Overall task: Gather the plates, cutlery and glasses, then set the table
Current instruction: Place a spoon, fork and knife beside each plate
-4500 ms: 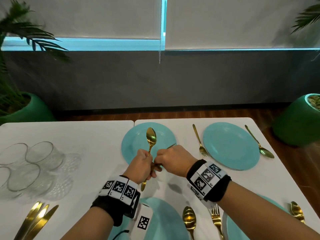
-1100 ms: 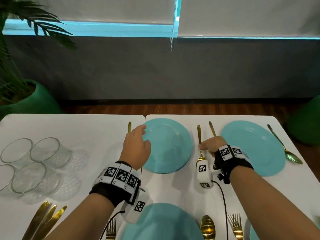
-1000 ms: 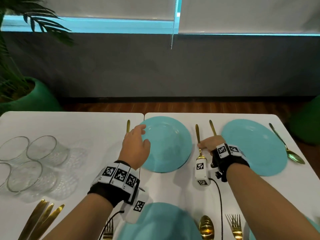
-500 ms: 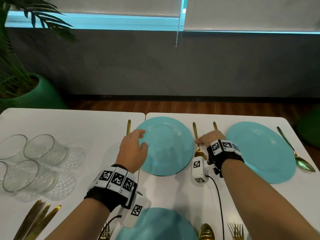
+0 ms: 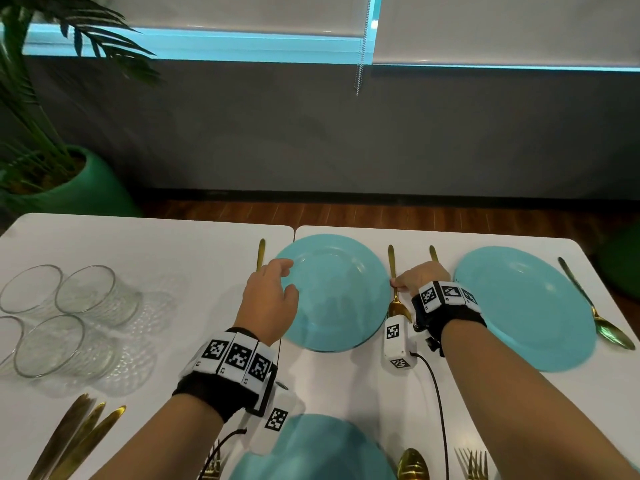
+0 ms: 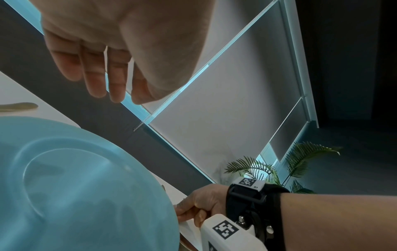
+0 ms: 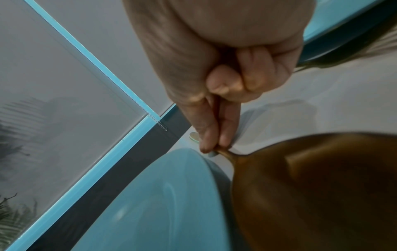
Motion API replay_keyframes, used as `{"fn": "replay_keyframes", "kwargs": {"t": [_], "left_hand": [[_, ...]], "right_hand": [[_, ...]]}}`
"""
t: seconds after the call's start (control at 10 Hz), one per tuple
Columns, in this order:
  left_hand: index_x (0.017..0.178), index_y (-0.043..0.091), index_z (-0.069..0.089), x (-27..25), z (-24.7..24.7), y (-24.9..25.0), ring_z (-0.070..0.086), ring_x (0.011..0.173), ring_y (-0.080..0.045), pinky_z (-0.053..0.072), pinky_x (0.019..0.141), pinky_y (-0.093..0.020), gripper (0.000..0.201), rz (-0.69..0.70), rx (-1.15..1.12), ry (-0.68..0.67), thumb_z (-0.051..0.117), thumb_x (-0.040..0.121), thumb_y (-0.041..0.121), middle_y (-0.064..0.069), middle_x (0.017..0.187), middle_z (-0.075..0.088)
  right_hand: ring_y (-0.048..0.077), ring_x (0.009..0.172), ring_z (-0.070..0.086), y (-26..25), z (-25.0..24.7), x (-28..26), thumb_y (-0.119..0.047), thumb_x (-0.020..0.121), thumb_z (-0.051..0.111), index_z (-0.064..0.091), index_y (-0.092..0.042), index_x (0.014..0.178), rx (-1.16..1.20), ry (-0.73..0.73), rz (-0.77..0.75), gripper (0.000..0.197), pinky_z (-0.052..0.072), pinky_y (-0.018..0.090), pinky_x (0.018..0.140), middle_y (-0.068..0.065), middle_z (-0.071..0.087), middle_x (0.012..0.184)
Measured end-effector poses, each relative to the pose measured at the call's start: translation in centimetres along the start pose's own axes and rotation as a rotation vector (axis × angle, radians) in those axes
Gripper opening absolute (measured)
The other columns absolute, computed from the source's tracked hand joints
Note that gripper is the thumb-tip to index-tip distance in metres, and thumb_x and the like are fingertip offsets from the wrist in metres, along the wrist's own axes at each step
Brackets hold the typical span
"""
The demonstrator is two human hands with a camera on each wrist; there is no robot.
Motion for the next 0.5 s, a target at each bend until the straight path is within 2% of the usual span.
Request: {"fn": "replay_keyframes", "kwargs": {"t": [0.1, 0.2, 0.3, 0.4, 0.5], "left_hand": [[0.134, 0.012, 0.044, -0.3, -0.1, -0.2, 0.048, 0.121, -0.022, 0.040, 0.106, -0.037, 0.041, -0.008, -0.001, 0.004, 0.048, 0.093, 0.011, -0.005, 0.130, 0.054], [0.134, 0.012, 0.043, -0.7, -0.2, -0.5, 0.049, 0.121, -0.021, 0.040, 0.106, -0.035, 0.041, -0.021, -0.009, 0.017, 0.049, 0.093, 0.011, -0.004, 0.130, 0.053], [0.133, 0.012, 0.044, -1.6, -0.5, -1.2, 0.049, 0.121, -0.022, 0.040, 0.106, -0.036, 0.041, -0.048, -0.026, 0.022, 0.049, 0.093, 0.010, -0.005, 0.131, 0.053], [0.133, 0.011, 0.045, -2.8, -1.5, -2.4, 0.050, 0.121, -0.023, 0.040, 0.106, -0.037, 0.041, -0.081, -0.029, 0.033, 0.048, 0.092, 0.011, -0.006, 0.131, 0.054], [0.132, 0.010, 0.046, -4.4, -3.4, -4.1, 0.049, 0.120, -0.024, 0.039, 0.105, -0.035, 0.040, -0.114, 0.005, 0.062, 0.050, 0.092, 0.011, -0.009, 0.131, 0.053]], "right_hand": [[0.023, 0.104, 0.061, 0.1, 0.0, 0.3, -0.048, 0.082, 0.066, 0.059, -0.005, 0.084, -0.030, -0.015, 0.027, 0.044, 0.043, 0.026, 0.080, 0.008, 0.064, 0.109], [0.024, 0.102, 0.061, 0.3, 0.3, 0.7, -0.049, 0.080, 0.067, 0.061, -0.005, 0.099, -0.054, -0.023, 0.040, 0.048, 0.046, 0.027, 0.083, 0.009, 0.063, 0.106], [0.021, 0.082, 0.057, 0.4, 0.4, 0.5, -0.049, 0.078, 0.069, 0.055, -0.005, 0.081, -0.034, 0.005, 0.039, 0.047, 0.048, 0.028, 0.074, 0.007, 0.058, 0.086], [0.018, 0.068, 0.051, -0.2, -0.6, -1.2, -0.046, 0.081, 0.067, 0.058, -0.005, 0.078, -0.058, 0.069, 0.000, 0.042, 0.039, 0.023, 0.058, 0.005, 0.057, 0.074], [0.023, 0.080, 0.057, -2.0, -1.6, -4.3, -0.042, 0.086, 0.062, 0.067, -0.003, 0.092, -0.059, 0.131, -0.090, 0.040, 0.039, 0.026, 0.070, 0.007, 0.064, 0.085]]}}
Point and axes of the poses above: each hand's wrist, its own x-axis towards the middle knuckle, its own z-axis out of the palm, y = z × x, the point moved 4 cm from there along x, towards the middle knuckle
